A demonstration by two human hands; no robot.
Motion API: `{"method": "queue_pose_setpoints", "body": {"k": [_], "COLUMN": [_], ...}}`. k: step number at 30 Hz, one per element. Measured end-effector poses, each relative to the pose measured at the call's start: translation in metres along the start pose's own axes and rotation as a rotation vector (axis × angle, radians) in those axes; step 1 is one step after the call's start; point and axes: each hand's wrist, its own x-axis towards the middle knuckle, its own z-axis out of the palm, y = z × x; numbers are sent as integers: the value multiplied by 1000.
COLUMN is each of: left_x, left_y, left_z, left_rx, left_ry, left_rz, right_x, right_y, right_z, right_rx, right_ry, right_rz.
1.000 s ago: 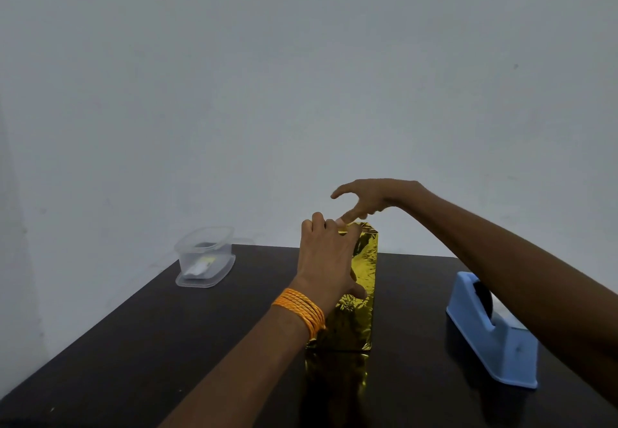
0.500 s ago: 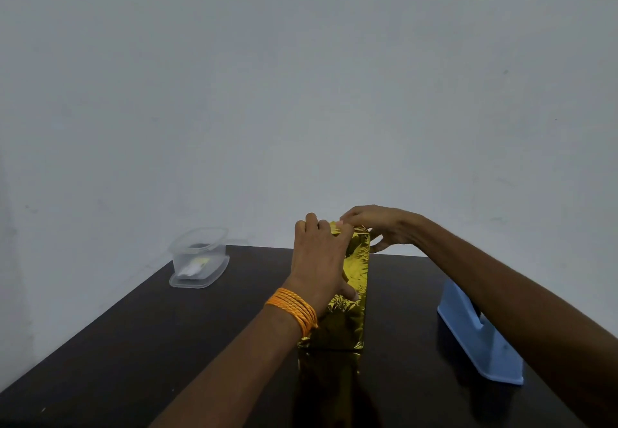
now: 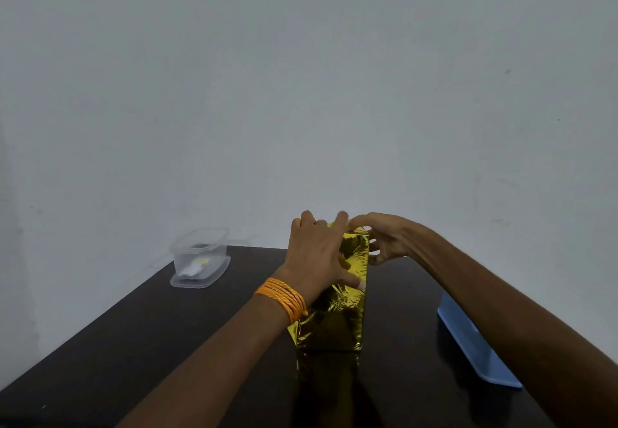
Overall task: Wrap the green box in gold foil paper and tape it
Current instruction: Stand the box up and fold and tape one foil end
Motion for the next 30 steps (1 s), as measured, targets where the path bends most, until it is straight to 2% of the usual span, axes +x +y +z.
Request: {"method": "queue_pose_setpoints", "body": {"k": [4,11,16,21,23,26,28,30], "left_x": [19,48,59,68,71,71,67,67], "left_y": [-14,-48,-49,-58,-60,-57,-54,-56], "left_z": [-16,-6,13,26,31,32,28,25], "left_rx": [-436,-822,-1006,-1262,-1305,-1249,-1206,-1209], "left_ry": [65,111,-98,-147,-141,-58,-89,-135], "left_rz": [-190,-395,-476,-664,-679,-598,-523,-529], "right_x": [1,-1,2,5,6,6,5,5], "right_y": [2,6,9,13,13,13,13,15], "right_z": [0,-1,-2,-2,-1,-2,-2,-2], "right_rx": [30,46,69,63,61,70,78,87], "right_ry": [7,-28,-27,-27,-21,-28,-34,-40], "right_rz": [-4,-16,-28,-51,-57,-59,-58,-56]}}
